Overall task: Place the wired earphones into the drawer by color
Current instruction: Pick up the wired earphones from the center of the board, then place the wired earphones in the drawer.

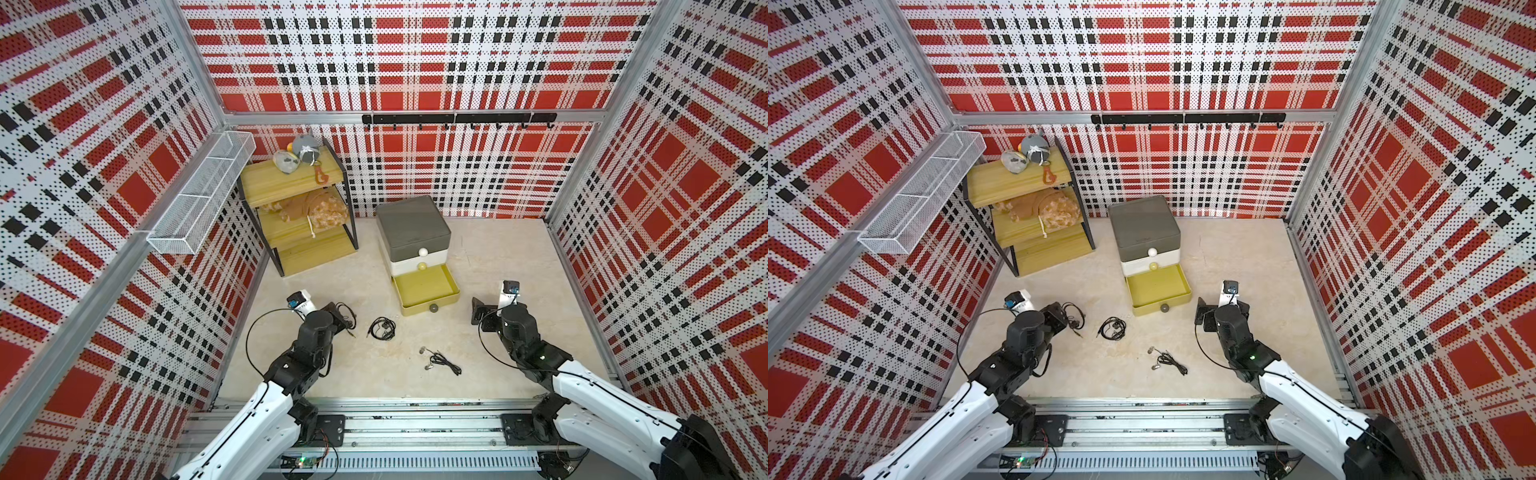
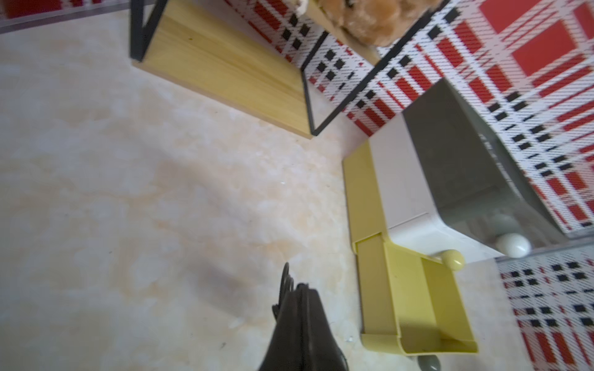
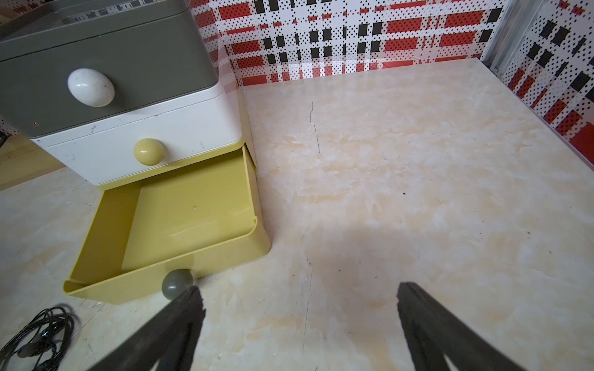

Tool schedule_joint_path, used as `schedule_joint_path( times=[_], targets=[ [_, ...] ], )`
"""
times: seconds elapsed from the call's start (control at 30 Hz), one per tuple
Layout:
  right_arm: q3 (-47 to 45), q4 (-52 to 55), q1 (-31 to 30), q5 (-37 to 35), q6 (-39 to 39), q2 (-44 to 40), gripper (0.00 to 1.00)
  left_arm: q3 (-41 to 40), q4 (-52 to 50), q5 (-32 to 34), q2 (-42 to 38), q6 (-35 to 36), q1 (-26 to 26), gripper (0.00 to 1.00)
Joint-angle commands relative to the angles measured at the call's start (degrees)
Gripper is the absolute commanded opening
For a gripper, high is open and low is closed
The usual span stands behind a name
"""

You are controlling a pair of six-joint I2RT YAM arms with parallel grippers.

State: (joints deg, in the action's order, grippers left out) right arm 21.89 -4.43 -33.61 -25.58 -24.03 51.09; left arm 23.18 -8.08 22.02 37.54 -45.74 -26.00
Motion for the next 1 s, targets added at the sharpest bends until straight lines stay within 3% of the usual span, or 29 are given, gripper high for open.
schedule_joint_path(
  times=[0.0,0.3,0.67,0.97],
  targets=[
    [-0.49,-0.41,0.29,0.22,0.14,-0.04,1.0,2.57,7.88,-7.99,-0.1,6.97,0.29,0.0],
    [-0.56,-0.49,0.29,0.18,0.35,0.04,1.0,8.8,16.59,-16.57,8.98,11.81,-1.23,0.0],
    [-0.51,-0.76,0.37,0.28,0.31,0.88,1.0,15.95,26.01,-11.83,23.84,16.8,-11.84,0.0],
    [-0.76,-0.68,0.47,0.23,0.42,0.33,1.0,23.41,29.43,-11.21,37.4,20.67,-15.16,0.0]
  ],
)
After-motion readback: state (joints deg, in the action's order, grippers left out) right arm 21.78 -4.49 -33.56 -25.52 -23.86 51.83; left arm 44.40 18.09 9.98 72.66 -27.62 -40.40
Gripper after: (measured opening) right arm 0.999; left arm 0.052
